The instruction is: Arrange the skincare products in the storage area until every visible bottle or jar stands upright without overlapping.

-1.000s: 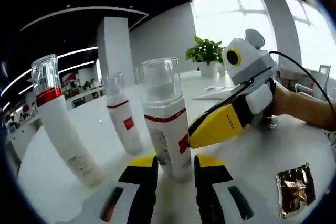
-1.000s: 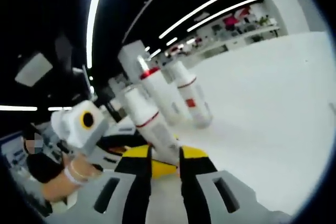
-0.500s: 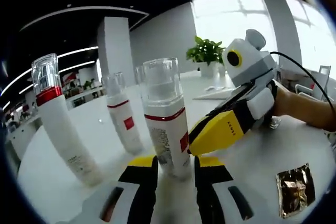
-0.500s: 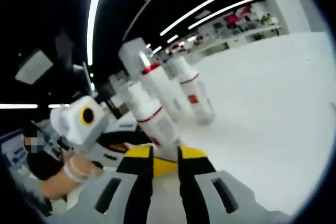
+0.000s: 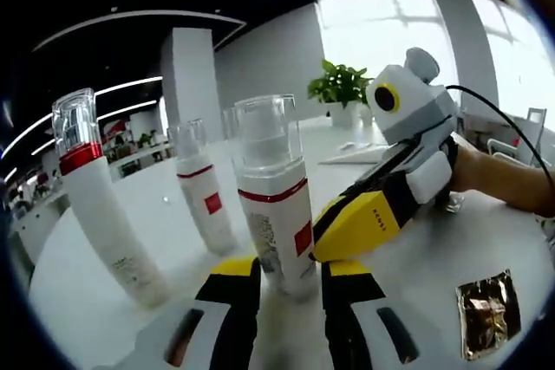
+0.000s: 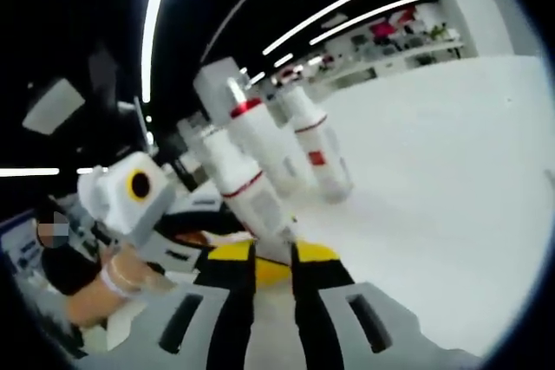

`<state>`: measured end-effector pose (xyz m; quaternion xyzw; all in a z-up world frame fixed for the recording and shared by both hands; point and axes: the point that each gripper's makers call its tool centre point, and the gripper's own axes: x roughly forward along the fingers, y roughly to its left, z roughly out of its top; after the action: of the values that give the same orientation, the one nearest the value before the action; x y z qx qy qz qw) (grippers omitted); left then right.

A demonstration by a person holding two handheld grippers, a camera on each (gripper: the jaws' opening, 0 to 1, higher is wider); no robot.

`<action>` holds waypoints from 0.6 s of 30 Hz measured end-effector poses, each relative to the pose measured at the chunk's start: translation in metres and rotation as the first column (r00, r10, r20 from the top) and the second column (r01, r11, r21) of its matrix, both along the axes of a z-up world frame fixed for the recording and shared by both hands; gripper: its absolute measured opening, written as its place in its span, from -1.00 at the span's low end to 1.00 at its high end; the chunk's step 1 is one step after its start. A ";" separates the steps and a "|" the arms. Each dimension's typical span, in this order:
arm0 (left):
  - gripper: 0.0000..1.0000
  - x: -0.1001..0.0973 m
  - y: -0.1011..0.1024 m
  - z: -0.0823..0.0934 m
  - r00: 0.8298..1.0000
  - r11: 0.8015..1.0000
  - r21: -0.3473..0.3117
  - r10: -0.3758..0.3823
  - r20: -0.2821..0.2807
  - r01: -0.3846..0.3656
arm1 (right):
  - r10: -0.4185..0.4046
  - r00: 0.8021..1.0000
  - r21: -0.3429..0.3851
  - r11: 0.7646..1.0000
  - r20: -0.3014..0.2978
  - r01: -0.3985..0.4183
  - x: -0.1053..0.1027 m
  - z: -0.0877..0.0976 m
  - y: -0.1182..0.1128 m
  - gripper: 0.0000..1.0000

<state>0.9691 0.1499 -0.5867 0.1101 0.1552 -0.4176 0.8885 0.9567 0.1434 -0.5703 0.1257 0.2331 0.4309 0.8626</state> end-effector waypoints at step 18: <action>-0.14 0.002 0.029 0.038 0.999 0.980 -0.198 -0.011 -0.045 0.001 | -0.002 0.998 0.111 0.994 0.065 -0.005 -0.005 0.032 -0.011 -0.23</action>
<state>0.9713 0.1790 -0.5489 0.0122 0.1330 -0.4360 0.8900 0.9521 0.1319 -0.5380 0.1591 0.1808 0.4478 0.8611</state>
